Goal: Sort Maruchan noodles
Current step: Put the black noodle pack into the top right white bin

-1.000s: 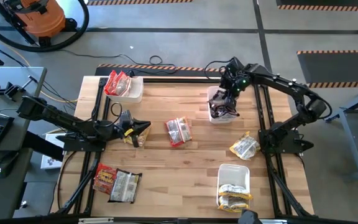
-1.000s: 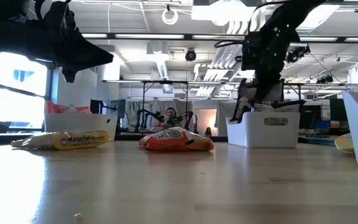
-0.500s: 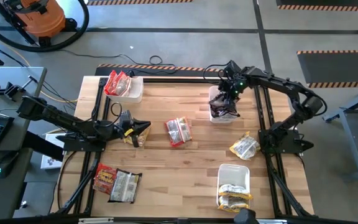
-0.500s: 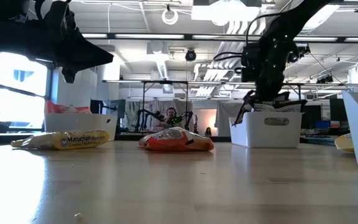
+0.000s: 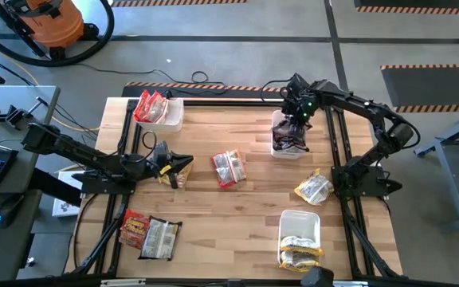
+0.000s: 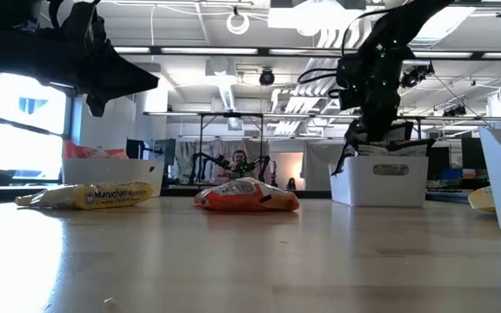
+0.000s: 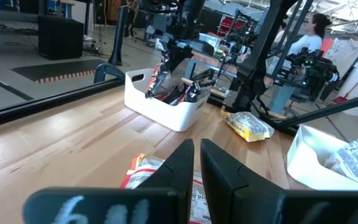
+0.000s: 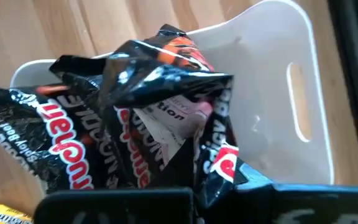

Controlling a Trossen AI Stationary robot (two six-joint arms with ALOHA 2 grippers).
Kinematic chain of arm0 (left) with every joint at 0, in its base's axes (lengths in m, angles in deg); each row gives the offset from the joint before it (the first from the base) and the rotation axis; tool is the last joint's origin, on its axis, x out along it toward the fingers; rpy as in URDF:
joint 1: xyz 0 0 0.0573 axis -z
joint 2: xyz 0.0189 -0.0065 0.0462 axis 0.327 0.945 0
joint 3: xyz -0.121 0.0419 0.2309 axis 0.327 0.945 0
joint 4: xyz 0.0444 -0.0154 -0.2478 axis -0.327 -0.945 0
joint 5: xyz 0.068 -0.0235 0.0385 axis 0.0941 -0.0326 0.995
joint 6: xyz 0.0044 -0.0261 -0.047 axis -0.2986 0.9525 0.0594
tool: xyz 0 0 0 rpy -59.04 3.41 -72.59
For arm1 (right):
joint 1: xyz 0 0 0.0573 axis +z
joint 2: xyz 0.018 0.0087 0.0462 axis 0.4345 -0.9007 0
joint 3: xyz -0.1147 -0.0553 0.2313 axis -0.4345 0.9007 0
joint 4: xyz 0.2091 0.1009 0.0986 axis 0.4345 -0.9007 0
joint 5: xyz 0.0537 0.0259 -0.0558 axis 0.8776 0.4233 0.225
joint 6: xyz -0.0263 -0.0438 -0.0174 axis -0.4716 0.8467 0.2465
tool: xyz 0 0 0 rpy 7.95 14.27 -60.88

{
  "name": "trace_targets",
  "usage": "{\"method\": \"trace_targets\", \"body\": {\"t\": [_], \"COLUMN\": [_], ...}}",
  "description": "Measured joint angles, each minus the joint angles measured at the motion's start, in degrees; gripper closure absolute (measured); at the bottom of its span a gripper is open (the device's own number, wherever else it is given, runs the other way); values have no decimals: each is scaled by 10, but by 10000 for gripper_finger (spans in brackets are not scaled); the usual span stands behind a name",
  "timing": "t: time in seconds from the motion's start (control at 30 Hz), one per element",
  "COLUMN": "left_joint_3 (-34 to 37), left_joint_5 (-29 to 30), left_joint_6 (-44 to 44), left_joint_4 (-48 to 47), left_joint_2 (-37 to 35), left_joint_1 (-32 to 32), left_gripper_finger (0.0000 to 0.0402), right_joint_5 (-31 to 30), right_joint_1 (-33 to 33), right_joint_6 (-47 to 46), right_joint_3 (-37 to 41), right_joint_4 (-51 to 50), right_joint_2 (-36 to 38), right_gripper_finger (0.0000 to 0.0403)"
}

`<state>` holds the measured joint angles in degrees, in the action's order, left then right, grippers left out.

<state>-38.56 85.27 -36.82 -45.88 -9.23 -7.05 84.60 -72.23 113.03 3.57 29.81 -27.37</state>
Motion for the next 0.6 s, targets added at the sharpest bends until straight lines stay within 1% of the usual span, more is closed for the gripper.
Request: {"method": "trace_targets", "body": {"t": [0.3,0.6], "left_joint_3": [0,0], "left_joint_5": [0,0], "left_joint_6": [2,3], "left_joint_4": [-2,-14], "left_joint_2": [0,0], "left_joint_1": [0,0], "left_gripper_finger": [383,383], "right_joint_5": [4,9], "right_joint_1": [0,0], "right_joint_6": [-2,-1], "right_joint_3": [19,19], "right_joint_4": [8,30], "right_joint_2": [-30,-54], "right_gripper_finger": [403,403]}}
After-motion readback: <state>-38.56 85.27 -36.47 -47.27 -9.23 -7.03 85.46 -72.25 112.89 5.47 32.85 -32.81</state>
